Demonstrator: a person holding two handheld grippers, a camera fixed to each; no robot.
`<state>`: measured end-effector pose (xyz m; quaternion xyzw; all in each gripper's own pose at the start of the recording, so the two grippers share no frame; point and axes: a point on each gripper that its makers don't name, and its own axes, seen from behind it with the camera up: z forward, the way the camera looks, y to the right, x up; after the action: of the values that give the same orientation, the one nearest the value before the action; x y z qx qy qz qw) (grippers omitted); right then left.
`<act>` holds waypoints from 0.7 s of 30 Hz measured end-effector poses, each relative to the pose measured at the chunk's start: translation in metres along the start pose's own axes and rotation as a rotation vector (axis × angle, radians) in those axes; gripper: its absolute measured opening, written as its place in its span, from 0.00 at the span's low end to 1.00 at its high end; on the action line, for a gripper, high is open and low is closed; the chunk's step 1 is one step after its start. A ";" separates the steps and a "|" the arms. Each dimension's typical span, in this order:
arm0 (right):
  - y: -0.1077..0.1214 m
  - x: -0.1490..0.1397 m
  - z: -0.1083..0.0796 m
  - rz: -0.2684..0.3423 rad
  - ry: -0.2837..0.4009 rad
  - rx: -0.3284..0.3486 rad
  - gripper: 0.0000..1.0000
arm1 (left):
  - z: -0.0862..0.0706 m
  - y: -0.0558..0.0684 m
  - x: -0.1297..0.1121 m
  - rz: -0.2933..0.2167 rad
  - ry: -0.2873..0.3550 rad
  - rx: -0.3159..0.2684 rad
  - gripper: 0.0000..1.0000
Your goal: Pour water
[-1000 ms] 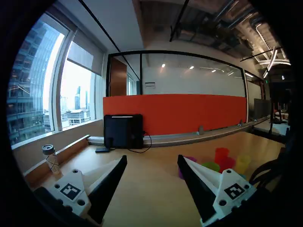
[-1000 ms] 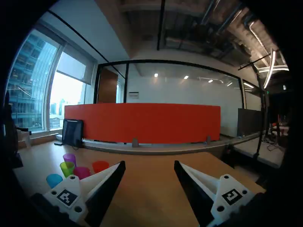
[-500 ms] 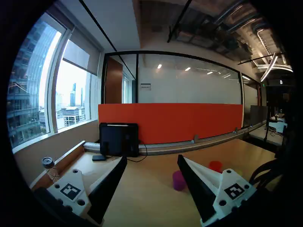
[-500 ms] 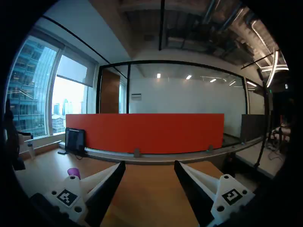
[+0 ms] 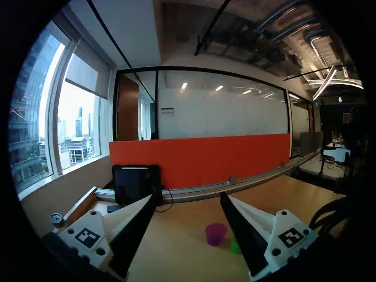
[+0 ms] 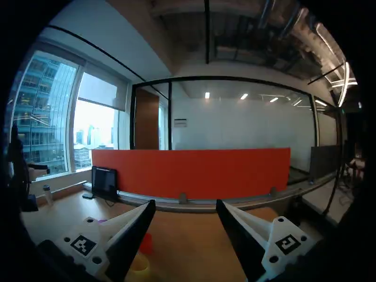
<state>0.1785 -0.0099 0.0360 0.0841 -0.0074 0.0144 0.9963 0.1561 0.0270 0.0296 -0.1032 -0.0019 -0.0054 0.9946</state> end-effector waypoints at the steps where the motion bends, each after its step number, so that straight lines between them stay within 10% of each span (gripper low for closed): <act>1: -0.004 0.000 0.000 0.000 -0.002 0.019 1.00 | 0.001 0.002 0.000 0.004 -0.001 -0.011 0.99; 21: -0.086 0.008 -0.016 -0.053 -0.005 0.377 1.00 | 0.013 0.048 -0.019 0.076 -0.056 -0.257 0.99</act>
<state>0.1890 -0.0916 0.0063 0.2693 -0.0048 -0.0108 0.9630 0.1380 0.0770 0.0324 -0.2299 -0.0250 0.0349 0.9723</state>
